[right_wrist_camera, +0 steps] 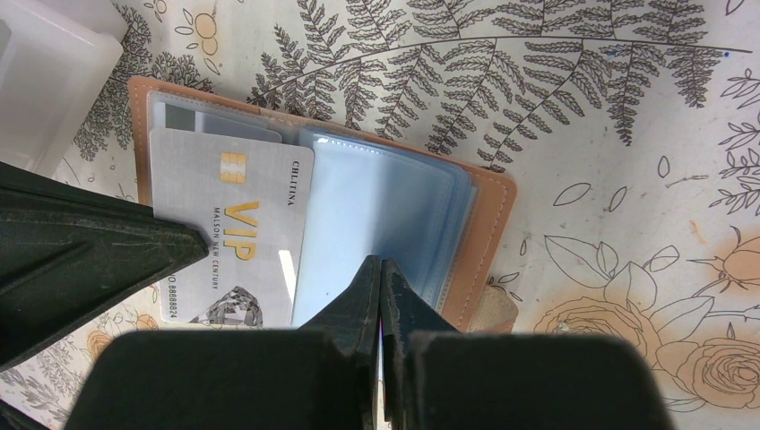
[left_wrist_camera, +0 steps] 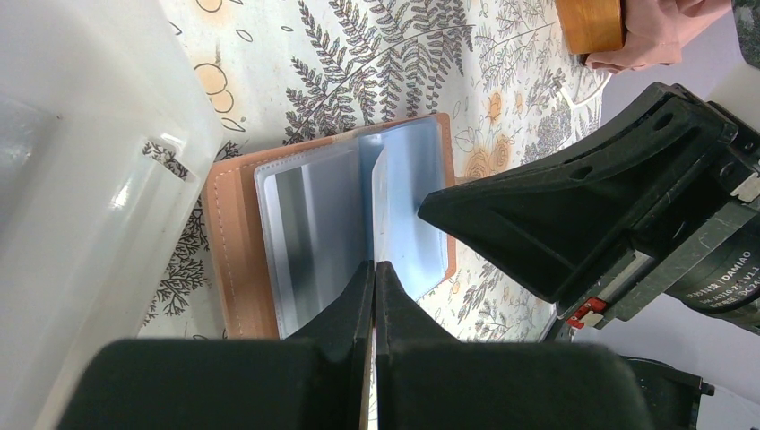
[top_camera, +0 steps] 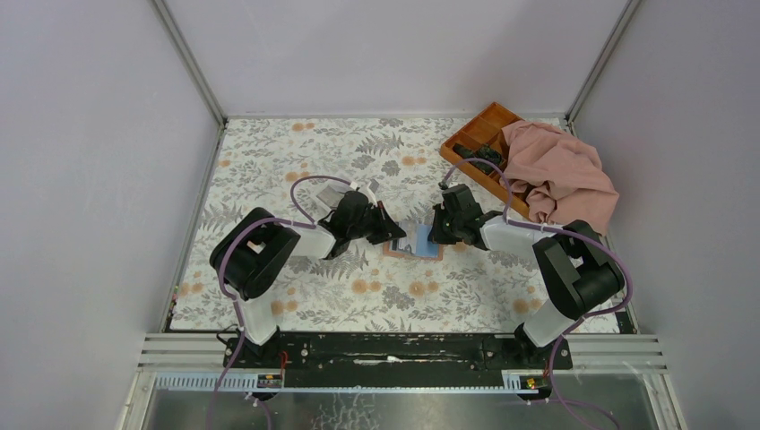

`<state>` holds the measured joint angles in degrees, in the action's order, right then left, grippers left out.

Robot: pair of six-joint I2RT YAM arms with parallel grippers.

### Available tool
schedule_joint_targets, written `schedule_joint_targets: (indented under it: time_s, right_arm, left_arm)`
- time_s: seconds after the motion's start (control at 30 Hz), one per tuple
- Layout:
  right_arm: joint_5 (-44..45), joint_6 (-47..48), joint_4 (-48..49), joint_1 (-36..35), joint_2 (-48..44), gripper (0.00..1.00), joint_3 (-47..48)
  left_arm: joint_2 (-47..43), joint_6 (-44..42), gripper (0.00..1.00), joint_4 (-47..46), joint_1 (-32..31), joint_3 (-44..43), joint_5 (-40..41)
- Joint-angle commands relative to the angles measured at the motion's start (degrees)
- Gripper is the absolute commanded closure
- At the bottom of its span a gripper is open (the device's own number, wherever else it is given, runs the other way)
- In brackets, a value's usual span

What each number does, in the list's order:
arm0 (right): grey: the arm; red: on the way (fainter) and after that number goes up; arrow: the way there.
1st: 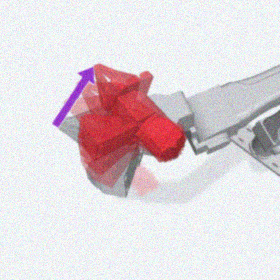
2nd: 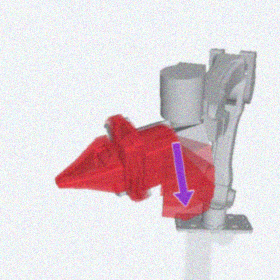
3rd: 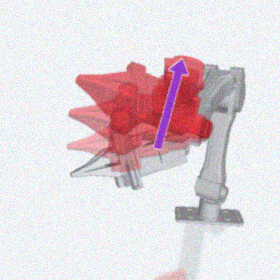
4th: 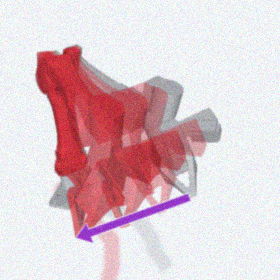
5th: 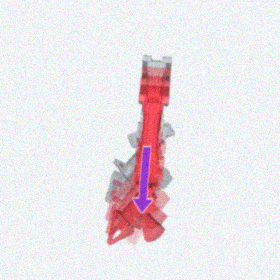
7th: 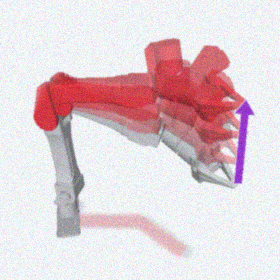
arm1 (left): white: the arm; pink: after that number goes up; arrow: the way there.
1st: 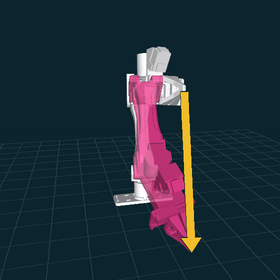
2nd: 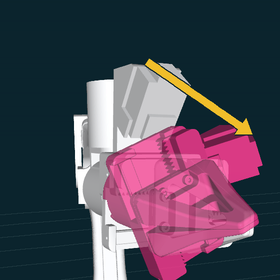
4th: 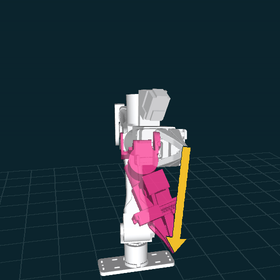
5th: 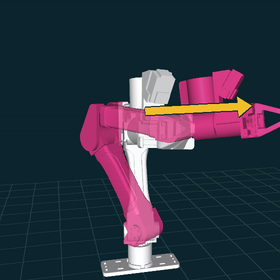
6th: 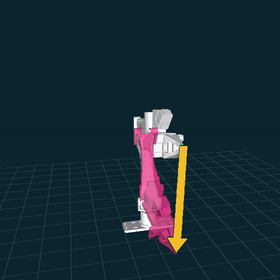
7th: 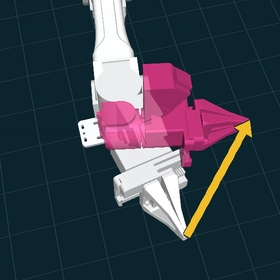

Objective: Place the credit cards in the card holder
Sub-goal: Insert the credit card into the card holder.

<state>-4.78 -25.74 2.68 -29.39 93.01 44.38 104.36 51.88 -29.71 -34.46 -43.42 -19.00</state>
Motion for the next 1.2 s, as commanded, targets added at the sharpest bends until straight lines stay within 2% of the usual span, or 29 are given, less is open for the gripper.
schedule_joint_targets:
  time_s: [0.0,0.57,1.17]
  right_arm:
    - [0.51,0.63,-2.86,0.16,1.67,1.00,-1.45]
    - [0.35,0.47,-2.72,0.20,1.65,1.00,-1.88]
    - [0.29,0.34,-2.49,0.13,1.80,1.00,-2.07]
  left_arm:
    - [0.46,-0.97,1.00,-0.14,-0.23,0.41,1.94]
    - [0.45,0.61,1.00,-1.52,-2.77,1.78,6.40]
    - [0.63,3.01,1.00,-2.76,-4.16,3.06,3.89]
